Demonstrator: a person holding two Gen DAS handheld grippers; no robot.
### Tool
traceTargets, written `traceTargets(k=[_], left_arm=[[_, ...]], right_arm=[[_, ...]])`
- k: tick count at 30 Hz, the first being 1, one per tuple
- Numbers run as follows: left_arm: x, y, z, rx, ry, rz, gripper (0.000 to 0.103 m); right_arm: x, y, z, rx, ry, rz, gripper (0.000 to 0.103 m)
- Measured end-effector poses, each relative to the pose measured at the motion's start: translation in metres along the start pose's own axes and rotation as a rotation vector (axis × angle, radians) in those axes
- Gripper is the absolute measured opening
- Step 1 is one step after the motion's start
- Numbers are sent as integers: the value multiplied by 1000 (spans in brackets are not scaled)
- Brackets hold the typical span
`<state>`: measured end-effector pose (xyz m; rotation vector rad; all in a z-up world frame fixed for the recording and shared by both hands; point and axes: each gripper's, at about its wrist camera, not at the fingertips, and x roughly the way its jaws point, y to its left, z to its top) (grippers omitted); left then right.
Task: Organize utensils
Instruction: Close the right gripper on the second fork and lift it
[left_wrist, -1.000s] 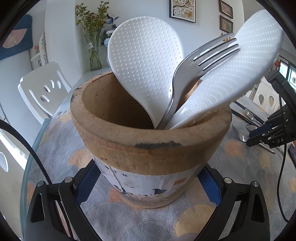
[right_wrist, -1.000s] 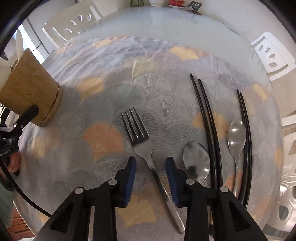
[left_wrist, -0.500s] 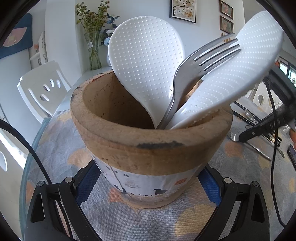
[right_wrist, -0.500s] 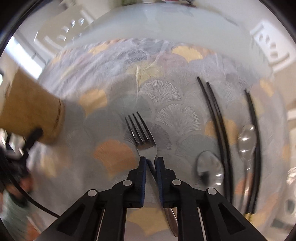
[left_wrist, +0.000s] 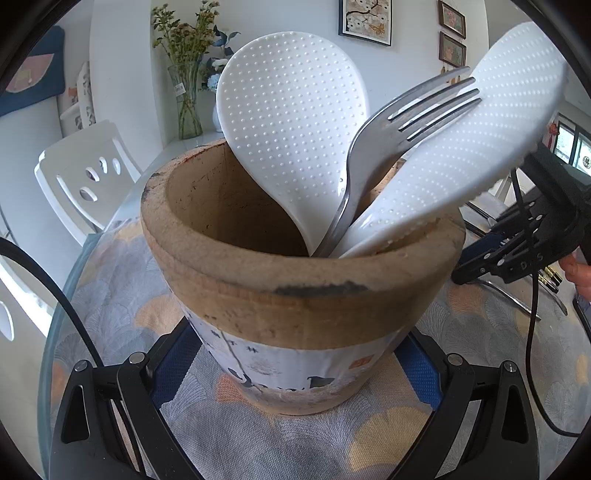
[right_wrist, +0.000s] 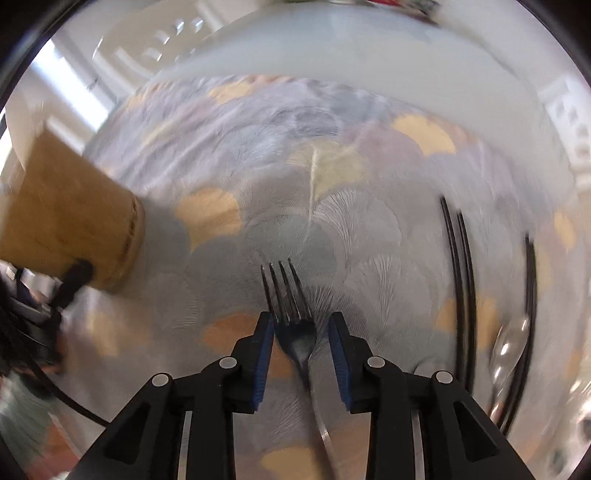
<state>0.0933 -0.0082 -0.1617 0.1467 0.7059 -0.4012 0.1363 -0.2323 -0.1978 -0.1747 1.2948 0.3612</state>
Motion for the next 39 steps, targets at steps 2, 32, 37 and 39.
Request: traceTargets(k=[2,32,37,39], left_arm=[[0,0,0,0,0,1,98],[3,2,-1,-2,1,-2,99],[4,1,-2,0,0,1,99],[3,1,-2,0,0,0,99]], right_arm=[[2,4,2,-55,1,-14,31],[-110,-1,-37,177,-446,-51,21],[-135,8,-46,183,-517,-58,21],[-144,12,-45,181,-551,-57,21]])
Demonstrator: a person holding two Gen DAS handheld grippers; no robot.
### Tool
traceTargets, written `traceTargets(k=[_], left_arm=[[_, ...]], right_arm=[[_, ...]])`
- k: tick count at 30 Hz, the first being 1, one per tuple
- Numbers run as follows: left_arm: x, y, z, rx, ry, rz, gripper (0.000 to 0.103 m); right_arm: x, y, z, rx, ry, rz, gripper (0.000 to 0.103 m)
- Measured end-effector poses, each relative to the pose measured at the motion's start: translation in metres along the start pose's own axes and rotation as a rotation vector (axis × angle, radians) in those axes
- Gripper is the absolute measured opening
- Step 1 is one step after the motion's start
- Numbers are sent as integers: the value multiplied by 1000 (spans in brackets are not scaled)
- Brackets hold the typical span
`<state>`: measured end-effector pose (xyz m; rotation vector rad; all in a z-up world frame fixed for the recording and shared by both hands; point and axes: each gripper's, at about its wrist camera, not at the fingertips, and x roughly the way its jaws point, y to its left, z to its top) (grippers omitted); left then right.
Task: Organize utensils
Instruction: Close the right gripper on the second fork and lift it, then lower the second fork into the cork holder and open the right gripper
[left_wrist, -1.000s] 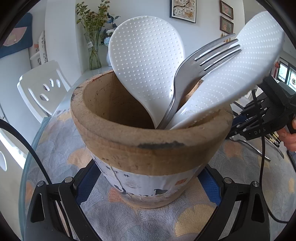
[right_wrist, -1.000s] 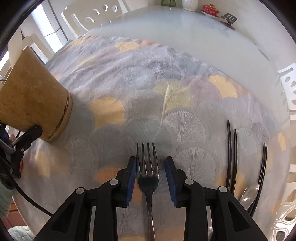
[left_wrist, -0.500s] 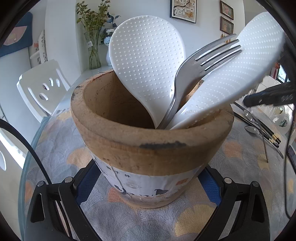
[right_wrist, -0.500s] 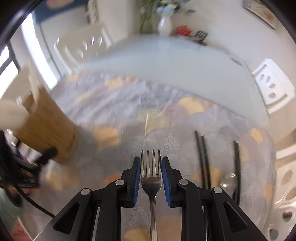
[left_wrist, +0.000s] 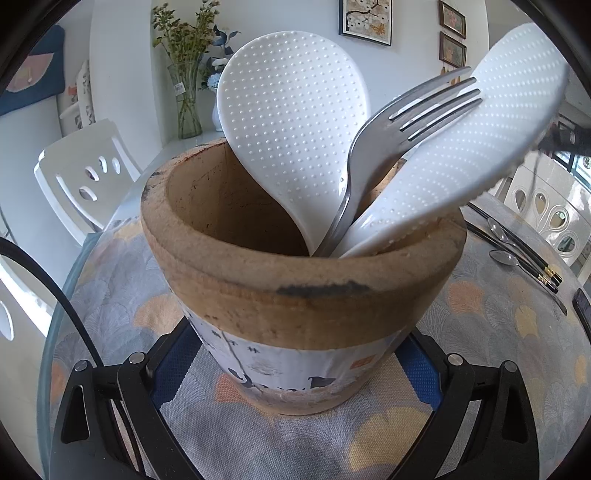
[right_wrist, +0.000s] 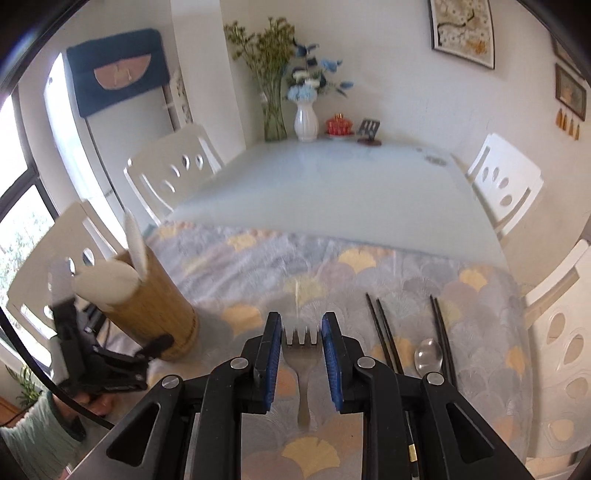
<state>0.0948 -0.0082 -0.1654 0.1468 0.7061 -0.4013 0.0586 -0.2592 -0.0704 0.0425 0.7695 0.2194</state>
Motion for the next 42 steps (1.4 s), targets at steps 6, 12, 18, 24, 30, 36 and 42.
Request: traceTargets(k=[6,12,18,24,30,36,42], left_arm=[[0,0,0,-1,1,-2,99],[0,0,0,-1,1,-2,99],[0,0,0,-1,-1,-2,99],[0,0,0,-1,-1,-2,99],[-1,-1,-1,1,-2,1,99],[-1,-2,-1,0,-2,0,98],[-2,-2,-1,0,-2,-1,98]], right_arm=[[-17,11,28,11,-128,25,21],[-32,22,64,44,-221,102,21],[-58,47,96,31,-293,179,21],[-81,80,123,-14,-377,250,21],[-82,119,132,-83,-399,340,21],[-59,133,126,-78,-350,390,21],[-37,142,119,-81,-291,416,21]])
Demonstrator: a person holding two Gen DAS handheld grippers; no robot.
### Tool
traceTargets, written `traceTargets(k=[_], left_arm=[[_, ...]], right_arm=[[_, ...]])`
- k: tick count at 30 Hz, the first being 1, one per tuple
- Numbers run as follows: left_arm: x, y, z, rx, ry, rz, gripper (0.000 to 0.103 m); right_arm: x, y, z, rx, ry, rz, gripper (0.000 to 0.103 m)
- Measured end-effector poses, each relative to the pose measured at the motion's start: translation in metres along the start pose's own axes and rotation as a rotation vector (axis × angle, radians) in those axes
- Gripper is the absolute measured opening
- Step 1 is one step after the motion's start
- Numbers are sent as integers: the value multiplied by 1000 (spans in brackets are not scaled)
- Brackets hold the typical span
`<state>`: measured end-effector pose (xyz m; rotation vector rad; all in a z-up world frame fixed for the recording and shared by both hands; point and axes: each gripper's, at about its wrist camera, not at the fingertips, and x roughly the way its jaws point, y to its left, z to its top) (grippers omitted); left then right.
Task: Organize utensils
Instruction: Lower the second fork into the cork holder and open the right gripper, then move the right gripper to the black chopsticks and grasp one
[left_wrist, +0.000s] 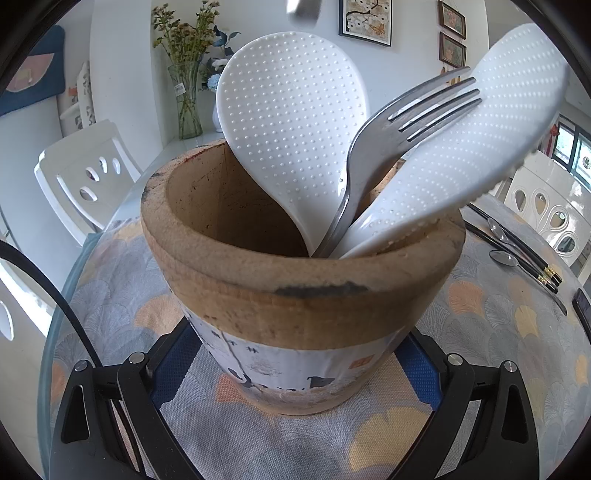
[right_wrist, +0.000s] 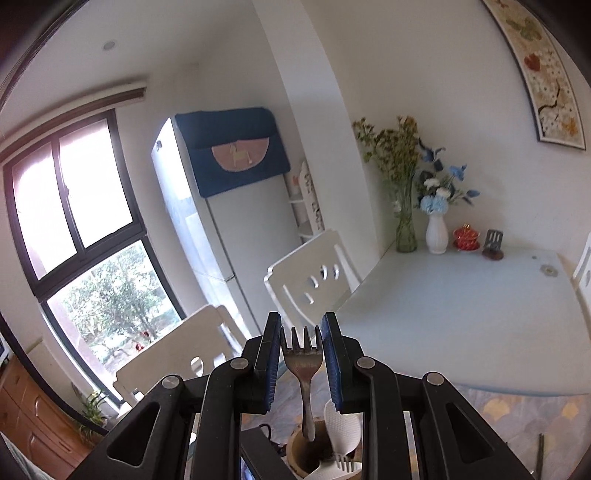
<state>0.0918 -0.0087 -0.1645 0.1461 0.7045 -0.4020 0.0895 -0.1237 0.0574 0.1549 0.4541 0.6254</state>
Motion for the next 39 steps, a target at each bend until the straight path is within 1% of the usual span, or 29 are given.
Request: traceTargets(k=[4,8,10,11,12,14,17,23,26,29,33,39], left_arm=[[0,1,0,-2,1,-2,98],[0,1,0,-1,0,-2,98],[0,0,0,2,2,-2,98],[-1,0,0,1,-1,-1,98],[0,0,0,0,0,0,98],[0,0,0,-1,0,-2,98],[0,0,0,-1,1,-2,98],[0,1,1,-5,1,-7,98],[1,4,2,-14,8,-22,98],[2,5,2,-14,11,-24,98],[4,3,2,-5,21,-11,98],[5,-2,3,4,24,2,98]], right_arm=[[11,-2,-11,10,45,6,21],[22,-4,-20,17,109,7,23],[23,-6,-22,20,133,13,38],[20,-8,-22,20,123,12,48],[15,-9,-22,16,106,7,53],[2,-12,-19,7,73,0,54],[-13,-22,-16,23,48,-27,54],[-43,-50,-20,77,23,-81,54],[-58,-64,-24,89,21,-128,54],[-74,-78,-29,100,25,-172,54],[-96,-100,-37,111,46,-258,55],[-121,-149,-59,203,107,-369,56]])
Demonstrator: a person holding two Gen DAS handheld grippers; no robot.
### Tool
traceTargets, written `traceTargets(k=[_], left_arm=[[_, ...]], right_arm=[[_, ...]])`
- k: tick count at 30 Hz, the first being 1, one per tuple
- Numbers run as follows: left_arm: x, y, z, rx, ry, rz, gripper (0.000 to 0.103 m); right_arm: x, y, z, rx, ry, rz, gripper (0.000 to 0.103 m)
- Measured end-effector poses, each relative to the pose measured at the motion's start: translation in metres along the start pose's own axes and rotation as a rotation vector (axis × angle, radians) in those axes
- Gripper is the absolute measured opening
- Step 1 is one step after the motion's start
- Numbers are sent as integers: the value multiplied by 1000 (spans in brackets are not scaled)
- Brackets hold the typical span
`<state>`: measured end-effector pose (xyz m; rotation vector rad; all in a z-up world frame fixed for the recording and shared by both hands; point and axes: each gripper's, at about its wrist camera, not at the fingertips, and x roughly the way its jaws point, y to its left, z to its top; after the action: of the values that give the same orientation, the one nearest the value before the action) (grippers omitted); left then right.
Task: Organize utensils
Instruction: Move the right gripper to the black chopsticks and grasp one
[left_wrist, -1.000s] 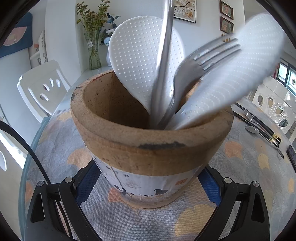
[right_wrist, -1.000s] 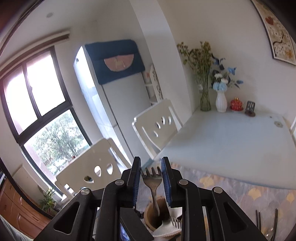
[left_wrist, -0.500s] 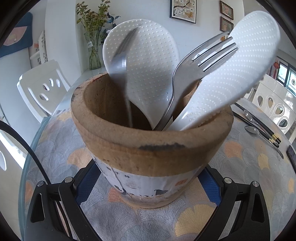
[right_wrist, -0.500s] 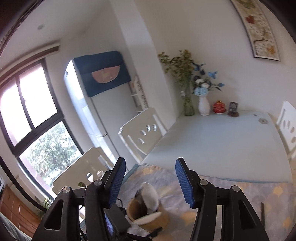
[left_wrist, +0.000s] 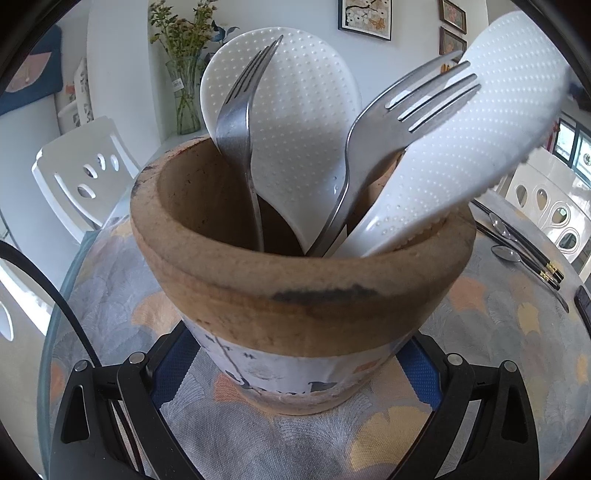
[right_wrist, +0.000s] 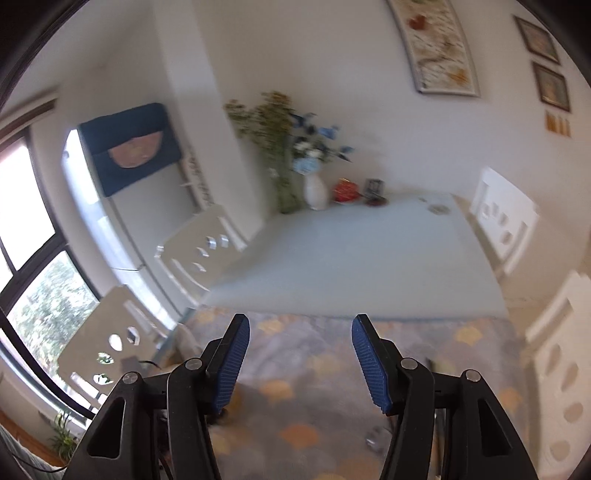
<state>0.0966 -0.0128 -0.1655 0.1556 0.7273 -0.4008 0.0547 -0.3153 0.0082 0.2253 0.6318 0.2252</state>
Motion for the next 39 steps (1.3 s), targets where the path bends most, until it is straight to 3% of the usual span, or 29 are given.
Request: traceTargets(k=[6,16,20,23,29,35,39], left_arm=[[0,-3,2,2,0,6,98],[-2,-7,1,14,-5,23,98],[-2,-7,1,17,-6,28,98],[-3,-9,0,24,-9,36,98],[-4,-12,-1,16,-6,28,98],[-3,-10,0,14,-3,26,98],[-3,-10,0,14,-3,26,98]], right_arm=[[15,-41,-19,69,117,-71,56],[57,-71,-53,2,294,-209,52],[75,-87,-62,-35,323,-291,41],[93,-105,-65,-42,333,-345,21],[131,-142,-80,4,453,-356,19],[150,-144,-96,-52,545,-380,18],[153,-139,-96,-114,560,-391,18]])
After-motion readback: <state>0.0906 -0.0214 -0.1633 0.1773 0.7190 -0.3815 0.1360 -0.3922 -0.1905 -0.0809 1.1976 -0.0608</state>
